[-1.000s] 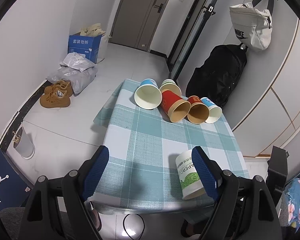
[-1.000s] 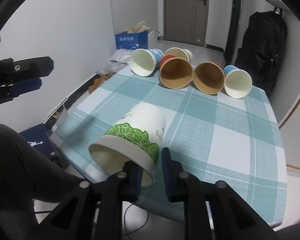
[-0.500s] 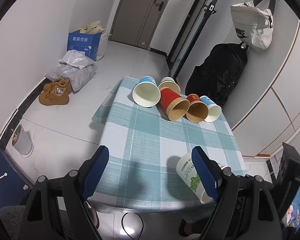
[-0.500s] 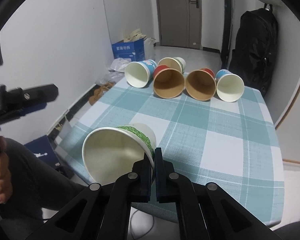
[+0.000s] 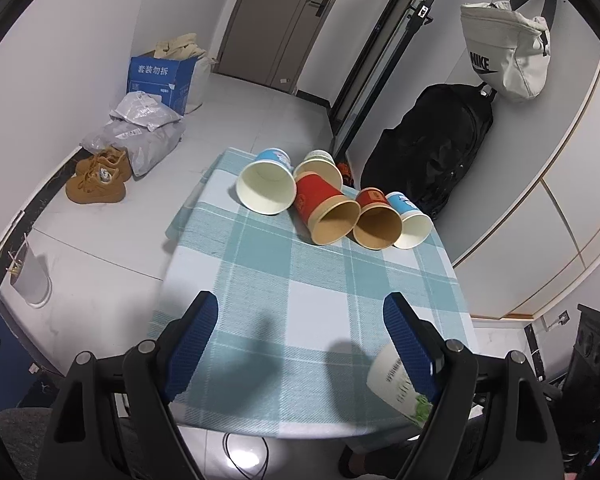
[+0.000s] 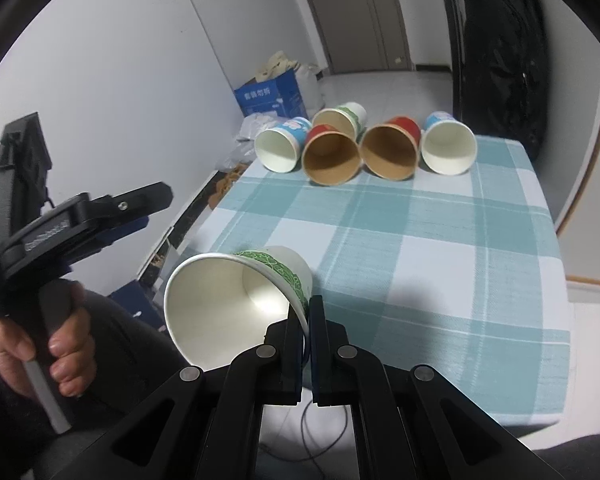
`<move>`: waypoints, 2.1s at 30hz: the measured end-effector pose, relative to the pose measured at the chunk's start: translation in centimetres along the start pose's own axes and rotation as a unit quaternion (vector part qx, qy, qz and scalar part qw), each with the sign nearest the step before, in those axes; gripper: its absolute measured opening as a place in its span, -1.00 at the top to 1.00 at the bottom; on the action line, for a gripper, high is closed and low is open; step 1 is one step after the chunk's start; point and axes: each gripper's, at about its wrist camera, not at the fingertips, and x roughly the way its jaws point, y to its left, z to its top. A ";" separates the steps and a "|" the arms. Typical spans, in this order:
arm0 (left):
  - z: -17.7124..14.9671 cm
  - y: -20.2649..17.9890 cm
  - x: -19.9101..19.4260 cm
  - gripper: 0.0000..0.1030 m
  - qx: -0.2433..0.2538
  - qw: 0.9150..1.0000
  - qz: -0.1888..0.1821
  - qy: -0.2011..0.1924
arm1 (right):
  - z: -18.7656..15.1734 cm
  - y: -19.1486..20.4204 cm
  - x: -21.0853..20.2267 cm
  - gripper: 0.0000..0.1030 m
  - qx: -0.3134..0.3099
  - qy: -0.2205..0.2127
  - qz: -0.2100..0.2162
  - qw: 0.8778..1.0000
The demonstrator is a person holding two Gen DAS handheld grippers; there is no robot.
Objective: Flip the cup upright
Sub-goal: 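Tilt the cup upright with the right gripper, opening facing up, then open the right gripper and withdraw from the upright cup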
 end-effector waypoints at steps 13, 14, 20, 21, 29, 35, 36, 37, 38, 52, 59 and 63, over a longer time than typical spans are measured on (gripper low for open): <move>1.0 -0.9 1.4 -0.58 -0.014 1.000 0.005 0.006 | 6.9 -5.1 1.7 0.96 0.036 0.124 0.060 0.990; 1.1 -0.7 1.5 -0.58 -0.016 1.000 0.007 0.007 | 7.4 -5.4 2.4 0.96 0.042 0.145 0.061 0.987; 1.2 -0.3 1.8 -0.58 -0.017 1.000 0.017 0.015 | 10.3 -5.4 6.6 0.96 0.034 0.228 0.041 0.972; 1.2 -0.4 2.0 -0.58 -0.016 1.000 0.019 0.016 | 10.6 -5.2 7.1 0.96 0.029 0.238 0.037 0.970; 1.2 -0.5 2.4 -0.58 -0.001 0.999 0.025 0.027 | 11.9 -3.9 11.4 0.77 -0.007 0.270 0.000 0.963; 1.3 -0.5 2.6 -0.58 -0.003 0.999 0.022 0.033 | 12.5 -4.3 10.6 -0.20 0.017 0.219 0.012 0.975; 1.3 -0.6 2.7 -0.58 -0.003 0.999 0.022 0.033 | 12.5 -4.5 10.4 -0.20 0.022 0.210 0.012 0.977; 1.2 -0.8 2.7 -0.58 -0.001 0.999 0.023 0.033 | 12.3 -4.9 9.7 -0.20 0.033 0.192 0.014 0.981; 1.2 -0.9 2.7 -0.58 0.001 0.999 0.023 0.033 | 12.1 -5.2 9.1 -0.20 0.040 0.177 0.015 0.983; 0.7 -3.4 1.4 -0.58 0.041 0.999 0.031 -0.011 | 8.0 -4.0 0.1 -0.33 0.006 -0.078 -0.028 0.997; 0.0 -4.9 0.8 -0.58 0.064 0.997 0.024 -0.021 | 4.9 -3.4 -1.5 -0.52 -0.003 -0.150 -0.063 0.987; -0.4 -5.6 0.1 -0.58 0.071 0.996 0.029 -0.038 | 4.1 -3.8 -2.1 -0.59 0.013 -0.159 -0.055 0.986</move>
